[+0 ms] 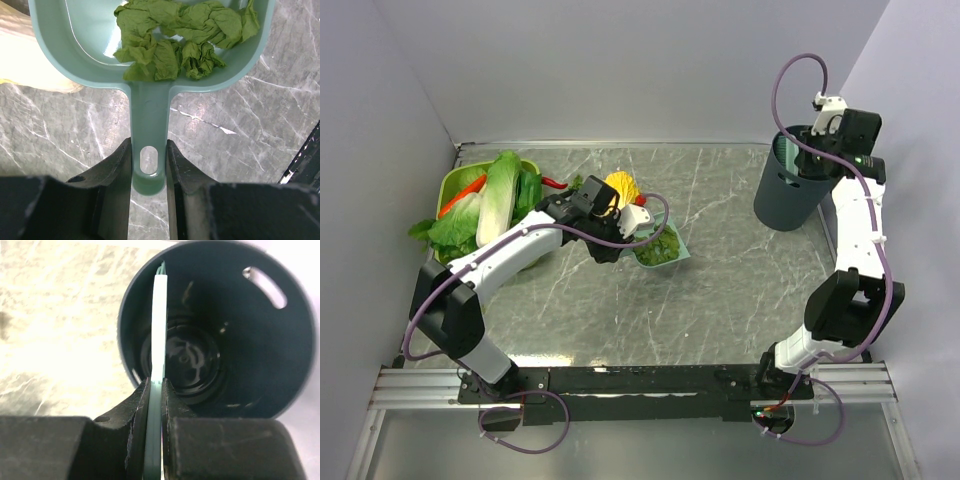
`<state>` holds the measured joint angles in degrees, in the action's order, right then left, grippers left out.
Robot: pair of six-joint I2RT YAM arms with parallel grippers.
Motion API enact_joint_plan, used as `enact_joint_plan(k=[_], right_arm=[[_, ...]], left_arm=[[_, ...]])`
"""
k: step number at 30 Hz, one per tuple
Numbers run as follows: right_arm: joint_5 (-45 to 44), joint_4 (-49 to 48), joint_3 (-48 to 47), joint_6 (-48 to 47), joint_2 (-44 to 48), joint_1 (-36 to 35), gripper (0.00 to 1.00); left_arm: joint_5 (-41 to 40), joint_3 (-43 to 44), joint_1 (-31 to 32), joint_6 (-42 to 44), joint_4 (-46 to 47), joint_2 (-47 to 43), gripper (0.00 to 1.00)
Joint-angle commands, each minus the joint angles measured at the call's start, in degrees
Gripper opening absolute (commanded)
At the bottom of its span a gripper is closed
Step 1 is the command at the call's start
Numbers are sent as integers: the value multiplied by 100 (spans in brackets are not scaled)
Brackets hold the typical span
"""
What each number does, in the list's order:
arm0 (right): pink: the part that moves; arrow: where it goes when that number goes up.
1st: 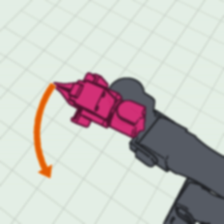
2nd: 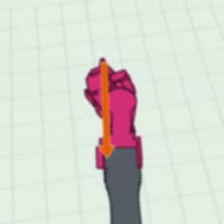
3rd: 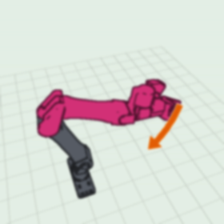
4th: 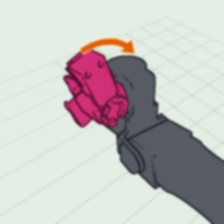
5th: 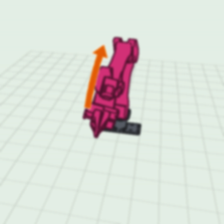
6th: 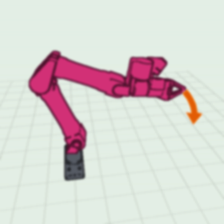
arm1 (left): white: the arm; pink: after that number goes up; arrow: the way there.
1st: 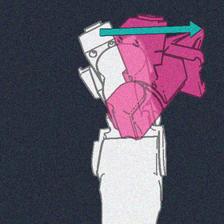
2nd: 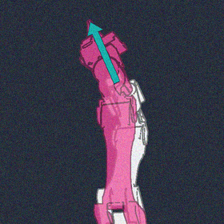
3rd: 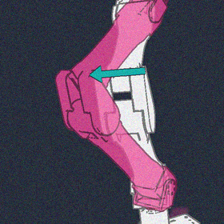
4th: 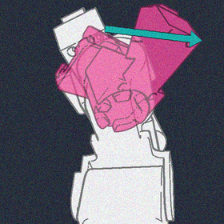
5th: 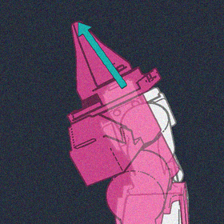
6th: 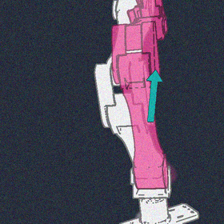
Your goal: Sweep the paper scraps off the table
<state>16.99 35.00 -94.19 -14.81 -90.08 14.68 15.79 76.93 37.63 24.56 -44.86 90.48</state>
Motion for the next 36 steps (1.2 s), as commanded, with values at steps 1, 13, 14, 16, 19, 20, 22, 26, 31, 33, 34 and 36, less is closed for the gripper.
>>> enact_joint_plan(k=[1, 13, 14, 16, 19, 20, 22, 26, 31, 33, 34, 36], right_arm=[[383, 366, -319, 13, -106, 44, 0], [945, 867, -521, 330, 8, 53, 0], [1007, 972, -547, 338, 0, 53, 0], [1200, 1078, -626, 408, -18, 44, 0], [1324, 1184, -644, 531, -1, 44, 0], [1324, 1202, -644, 558, 26, 44, 0], [1368, 1263, -635, 628, 87, 44, 0], [1526, 1386, -627, 655, 201, 44, 0], [1044, 1246, -538, 462, 404, 53, 0], [877, 1158, -574, 357, 526, 44, 0], [841, 1132, -635, 330, 579, 44, 0], [675, 1053, -705, 286, 772, 44, 0]], left_arm=[[117, 16, -10, 102, 100, -320, 1], [196, 94, -10, 102, 127, -259, 1], [196, 103, -10, 102, 118, -250, 1], [196, 112, -10, 102, 135, -250, 1], [196, 103, -10, 128, 127, -250, 1], [196, 95, -10, 128, 127, -259, 1], [187, 77, -10, 146, 127, -276, 1], [205, 68, -10, 163, 135, -285, 1], [240, 173, -10, 155, 127, -206, 1], [275, 261, -10, 155, 109, -171, 1], [275, 296, -10, 163, 109, -162, 1], [267, 401, -10, 163, 65, -127, 1]])
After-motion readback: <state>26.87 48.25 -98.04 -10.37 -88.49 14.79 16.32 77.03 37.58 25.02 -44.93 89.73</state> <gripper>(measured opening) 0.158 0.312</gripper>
